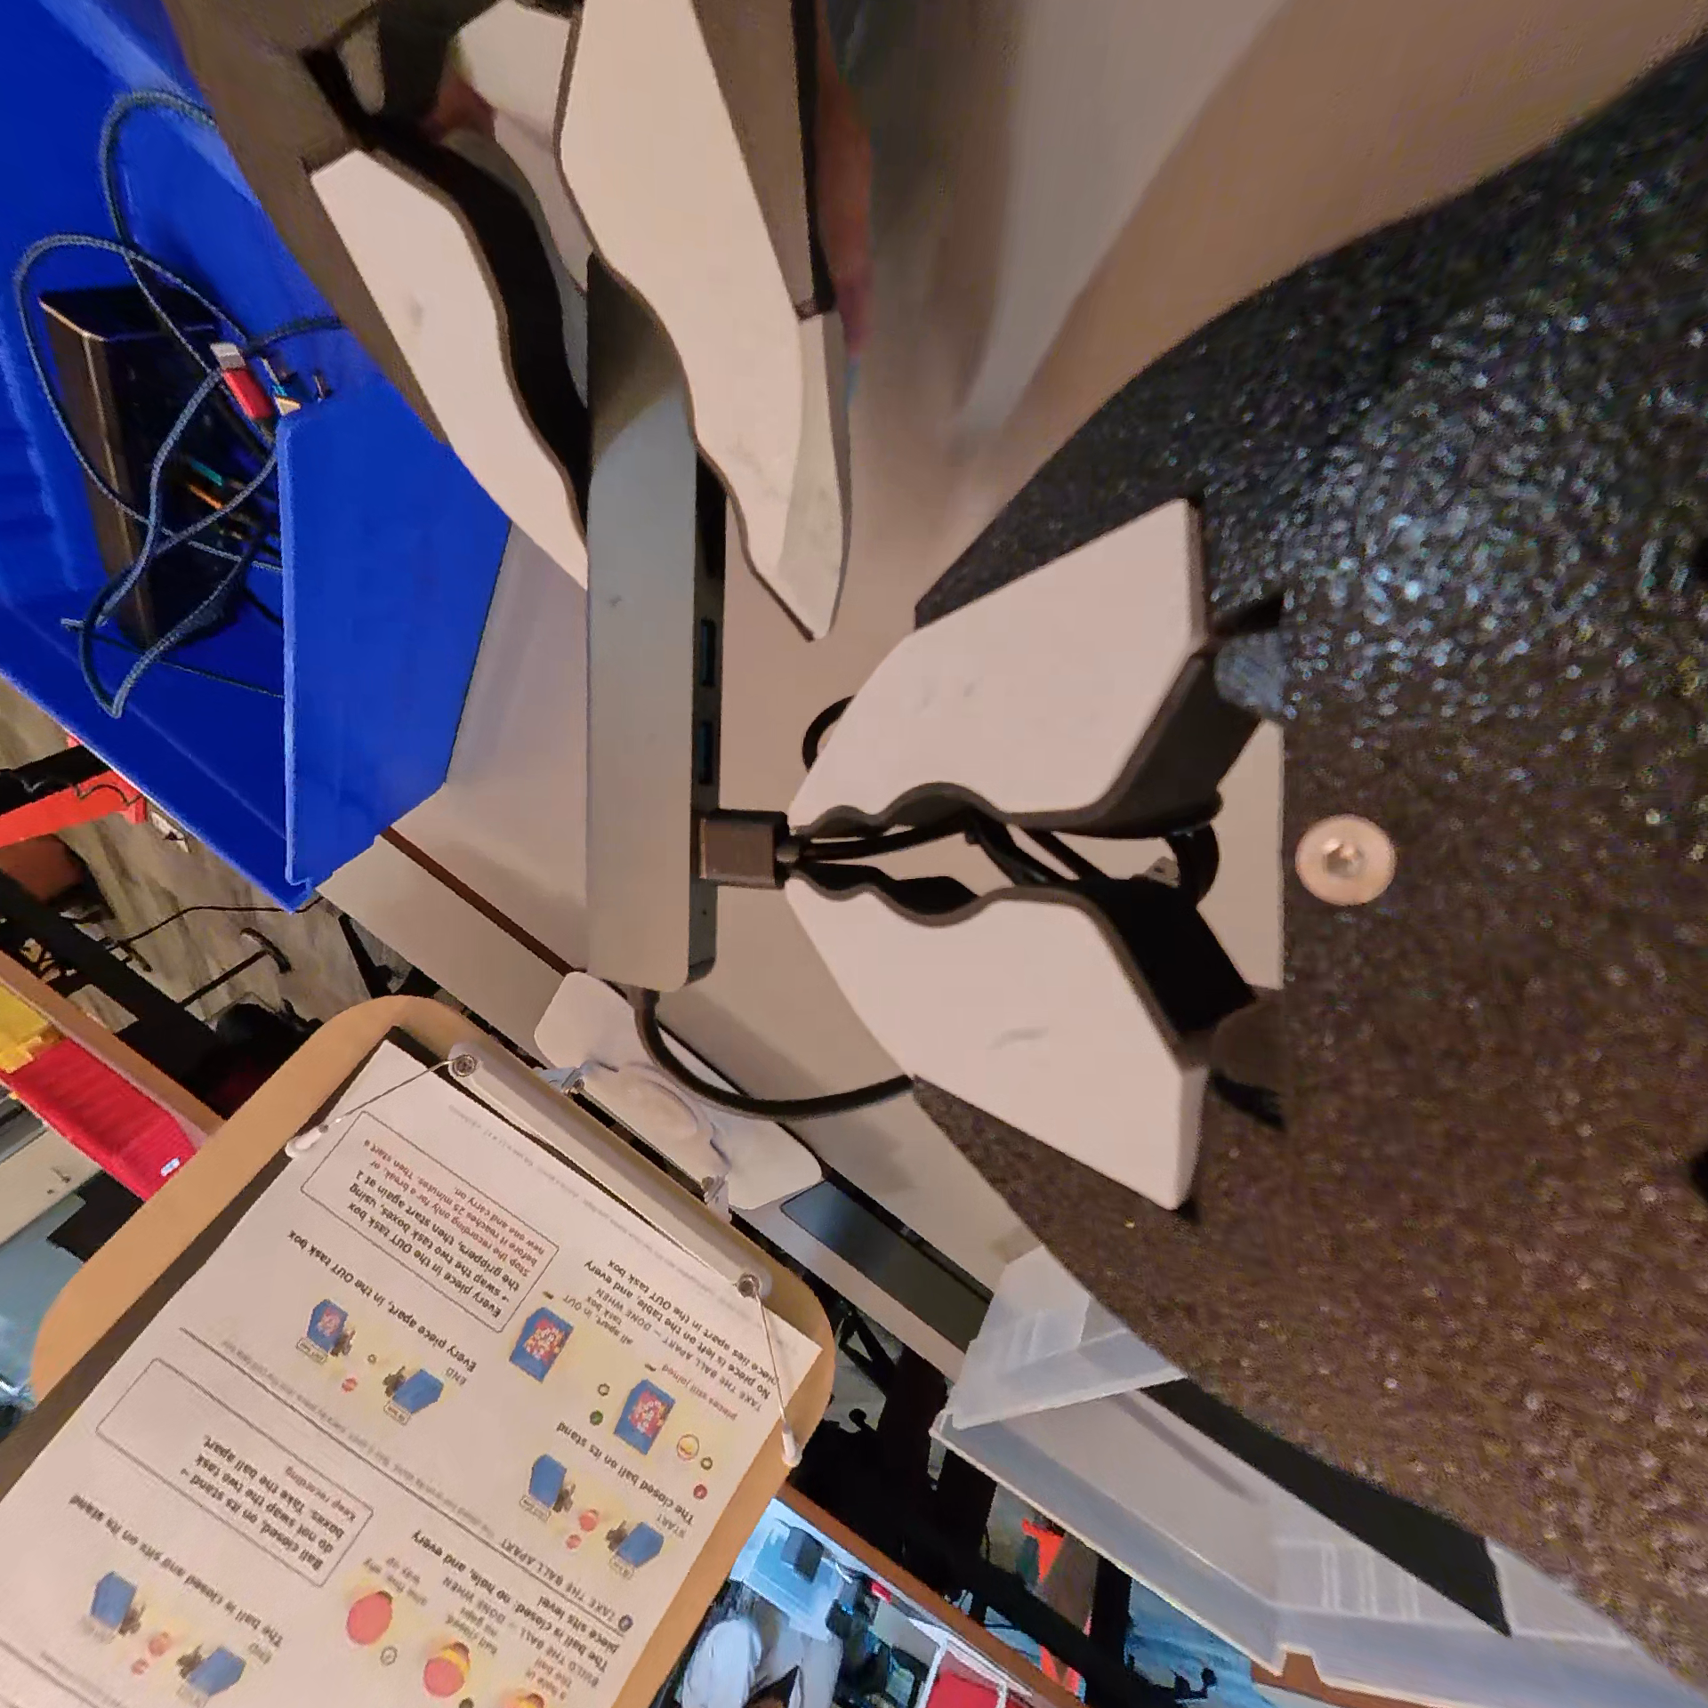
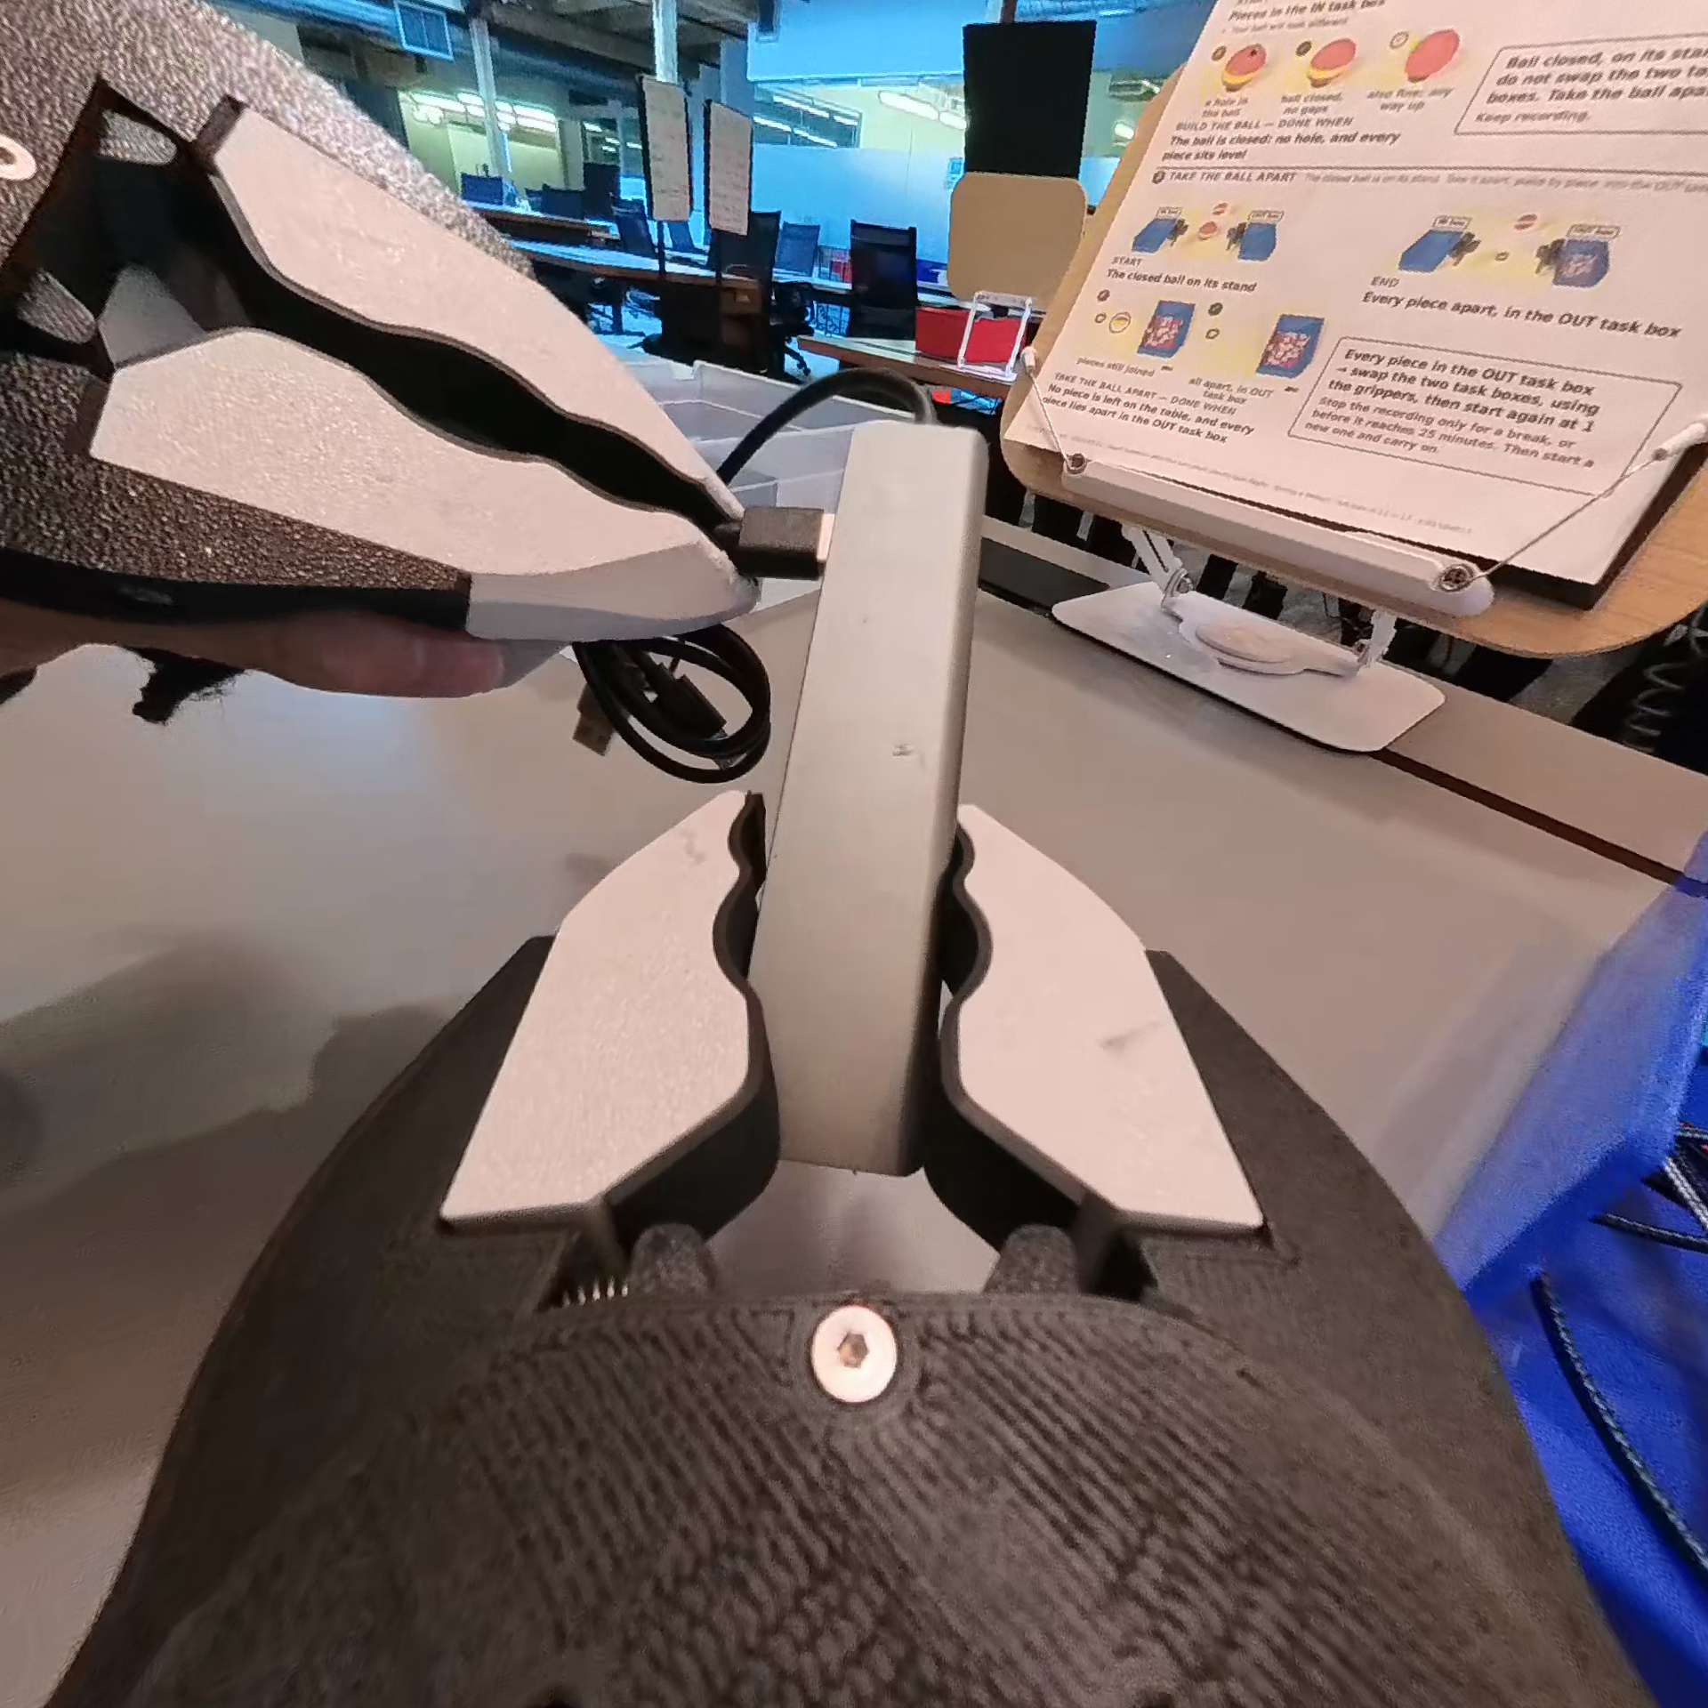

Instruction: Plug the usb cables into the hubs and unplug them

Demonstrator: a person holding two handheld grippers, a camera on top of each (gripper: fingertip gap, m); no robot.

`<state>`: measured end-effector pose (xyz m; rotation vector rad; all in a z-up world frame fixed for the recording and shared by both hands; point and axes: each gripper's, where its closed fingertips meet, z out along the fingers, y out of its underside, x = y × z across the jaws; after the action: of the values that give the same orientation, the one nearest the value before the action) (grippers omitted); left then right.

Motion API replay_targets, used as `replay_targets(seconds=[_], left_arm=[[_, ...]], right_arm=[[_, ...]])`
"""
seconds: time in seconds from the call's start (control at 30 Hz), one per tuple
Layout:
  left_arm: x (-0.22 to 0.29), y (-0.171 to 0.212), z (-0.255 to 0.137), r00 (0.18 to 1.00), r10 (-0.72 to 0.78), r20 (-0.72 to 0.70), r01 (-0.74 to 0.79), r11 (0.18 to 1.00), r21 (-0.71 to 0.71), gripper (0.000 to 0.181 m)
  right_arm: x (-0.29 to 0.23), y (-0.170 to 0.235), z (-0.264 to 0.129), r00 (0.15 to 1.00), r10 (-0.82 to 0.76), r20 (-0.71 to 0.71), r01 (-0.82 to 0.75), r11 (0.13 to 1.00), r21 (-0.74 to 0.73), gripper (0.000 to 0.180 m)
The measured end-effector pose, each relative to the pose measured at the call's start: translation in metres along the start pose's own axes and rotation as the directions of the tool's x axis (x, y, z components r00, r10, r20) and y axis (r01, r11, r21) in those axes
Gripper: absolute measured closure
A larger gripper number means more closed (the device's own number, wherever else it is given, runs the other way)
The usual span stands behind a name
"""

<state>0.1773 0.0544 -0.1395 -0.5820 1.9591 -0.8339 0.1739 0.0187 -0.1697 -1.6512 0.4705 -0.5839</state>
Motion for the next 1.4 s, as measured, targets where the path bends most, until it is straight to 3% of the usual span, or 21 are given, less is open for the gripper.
replay_targets(seconds=[0.17, 0.27, 0.43, 0.6, 0.73, 0.83, 0.9, 1.13, 1.27, 1.4], left_arm=[[0.007, -0.005, 0.003, 0.986, -0.137, -0.094, 0.144, 0.987, 0.072, 0.176], [0.000, -0.024, -0.014, 0.969, -0.212, -0.129, 0.233, 0.956, 0.180, 0.150], [-0.037, -0.056, -0.066, 0.913, -0.378, -0.152, 0.404, 0.792, 0.458, 0.141], [-0.019, -0.015, -0.057, 0.935, -0.316, -0.161, 0.353, 0.871, 0.340, 0.140], [0.008, -0.004, -0.045, 0.927, -0.301, -0.222, 0.358, 0.886, 0.296, 0.140], [0.029, -0.011, -0.036, 0.908, -0.312, -0.281, 0.389, 0.877, 0.284, 0.141], [0.041, -0.016, -0.030, 0.908, -0.292, -0.300, 0.374, 0.888, 0.267, 0.141], [0.063, -0.030, -0.012, 0.909, -0.245, -0.338, 0.328, 0.920, 0.214, 0.141], [0.069, -0.045, 0.005, 0.910, -0.242, -0.337, 0.317, 0.930, 0.186, 0.139], [0.072, -0.057, 0.031, 0.877, -0.366, -0.312, 0.414, 0.905, 0.102, 0.126]], right_arm=[[0.010, -0.005, -0.006, 0.997, 0.078, -0.001, -0.077, 0.996, 0.045, 0.145], [0.014, -0.014, -0.010, 0.994, 0.108, -0.018, -0.107, 0.993, 0.049, 0.144], [0.073, -0.058, -0.050, 0.968, 0.124, -0.220, -0.098, 0.987, 0.127, 0.144], [0.178, -0.055, -0.127, 0.815, 0.253, -0.521, -0.167, 0.964, 0.207, 0.144], [0.219, -0.011, -0.141, 0.734, 0.331, -0.593, -0.277, 0.943, 0.184, 0.144], [0.220, 0.024, -0.125, 0.759, 0.317, -0.569, -0.348, 0.936, 0.058, 0.137], [0.220, 0.034, -0.123, 0.763, 0.257, -0.593, -0.340, 0.940, -0.031, 0.111], [0.221, 0.018, -0.133, 0.742, 0.015, -0.670, -0.153, 0.977, -0.148, 0.110], [0.221, 0.013, -0.136, 0.738, 0.007, -0.674, -0.146, 0.978, -0.150, 0.110], [0.225, 0.009, -0.144, 0.724, 0.007, -0.690, -0.142, 0.980, -0.140, 0.110]])
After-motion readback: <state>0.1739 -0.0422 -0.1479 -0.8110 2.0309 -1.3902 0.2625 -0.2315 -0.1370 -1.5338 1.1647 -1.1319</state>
